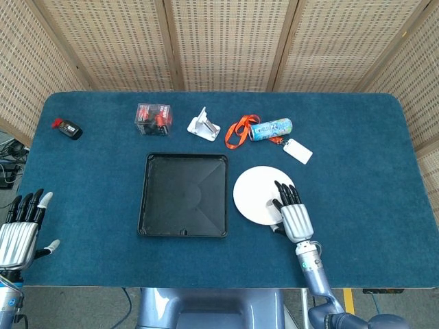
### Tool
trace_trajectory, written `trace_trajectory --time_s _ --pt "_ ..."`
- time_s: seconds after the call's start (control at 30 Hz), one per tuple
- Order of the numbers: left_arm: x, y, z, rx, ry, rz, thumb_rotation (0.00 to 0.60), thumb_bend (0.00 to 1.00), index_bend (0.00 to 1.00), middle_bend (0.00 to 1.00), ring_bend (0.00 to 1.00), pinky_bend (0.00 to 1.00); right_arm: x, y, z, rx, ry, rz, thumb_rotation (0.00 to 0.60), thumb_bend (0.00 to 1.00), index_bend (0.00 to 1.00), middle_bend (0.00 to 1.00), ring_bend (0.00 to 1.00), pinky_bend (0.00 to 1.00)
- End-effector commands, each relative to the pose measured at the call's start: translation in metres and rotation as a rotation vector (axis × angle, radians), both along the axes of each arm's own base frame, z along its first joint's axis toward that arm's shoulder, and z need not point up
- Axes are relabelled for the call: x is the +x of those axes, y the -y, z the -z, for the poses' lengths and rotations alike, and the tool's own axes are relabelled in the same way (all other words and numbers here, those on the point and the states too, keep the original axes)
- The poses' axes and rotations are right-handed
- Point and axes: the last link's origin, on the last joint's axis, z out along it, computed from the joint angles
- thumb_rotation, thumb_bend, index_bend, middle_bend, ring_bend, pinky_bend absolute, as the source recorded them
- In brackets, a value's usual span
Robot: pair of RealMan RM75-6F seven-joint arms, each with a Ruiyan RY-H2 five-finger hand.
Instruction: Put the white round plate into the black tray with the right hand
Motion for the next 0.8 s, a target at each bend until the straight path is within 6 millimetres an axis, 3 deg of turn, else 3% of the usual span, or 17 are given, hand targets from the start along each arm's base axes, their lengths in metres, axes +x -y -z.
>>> trace_trajectory --time_s 0.03,0.8 --pt "0.0000 0.0000 0.0000 0.001 0.001 0.000 0.600 0.00 0.00 0.00 0.00 0.00 0.0000 0.0001 -0.0003 -0.005 0.001 -0.001 0.600 0.55 0.47 0.10 0.00 0.11" --pt "0.0009 0.0004 0.0002 0.003 0.003 0.005 0.600 0.00 0.00 0.00 0.00 0.00 0.0011 -0.0006 -0.0029 -0.045 0.039 -0.012 0.600 0.56 0.64 0.24 0.01 0.13"
